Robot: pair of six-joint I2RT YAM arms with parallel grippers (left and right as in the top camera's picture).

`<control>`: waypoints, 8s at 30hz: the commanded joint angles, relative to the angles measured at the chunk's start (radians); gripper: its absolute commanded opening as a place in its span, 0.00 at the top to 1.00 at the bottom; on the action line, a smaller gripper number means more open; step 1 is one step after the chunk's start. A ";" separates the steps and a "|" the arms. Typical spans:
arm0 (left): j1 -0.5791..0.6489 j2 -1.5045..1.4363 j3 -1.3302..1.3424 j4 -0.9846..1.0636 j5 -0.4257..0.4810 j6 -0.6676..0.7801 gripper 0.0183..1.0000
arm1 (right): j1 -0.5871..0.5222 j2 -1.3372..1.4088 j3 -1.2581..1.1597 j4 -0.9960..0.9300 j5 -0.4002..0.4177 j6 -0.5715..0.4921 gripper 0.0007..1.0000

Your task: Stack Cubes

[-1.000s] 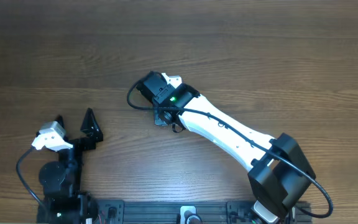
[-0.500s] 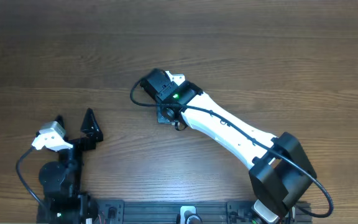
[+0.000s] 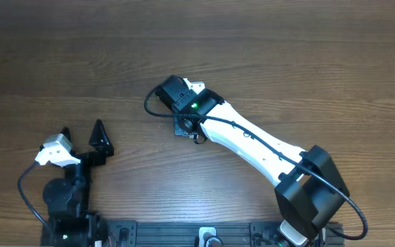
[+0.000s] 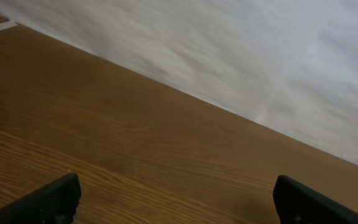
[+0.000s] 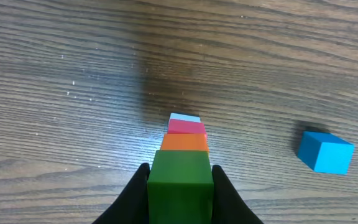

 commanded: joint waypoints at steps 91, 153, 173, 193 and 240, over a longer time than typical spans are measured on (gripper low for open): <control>-0.002 -0.007 -0.004 -0.002 0.010 0.014 0.00 | -0.277 -0.209 -0.381 0.134 -0.042 -0.195 0.03; -0.002 -0.007 -0.004 -0.002 0.010 0.014 0.00 | -0.287 -0.132 -0.361 0.170 -0.097 -0.174 0.88; -0.002 -0.007 -0.004 -0.002 0.010 0.014 0.00 | -0.008 -0.154 0.144 -0.212 0.024 0.009 0.99; -0.002 -0.007 -0.004 -0.002 0.010 0.014 0.00 | 0.016 -0.028 0.150 -0.180 -0.021 0.039 0.99; -0.002 -0.007 -0.004 -0.002 0.010 0.014 0.00 | -0.012 0.016 0.150 -0.155 0.018 0.029 0.99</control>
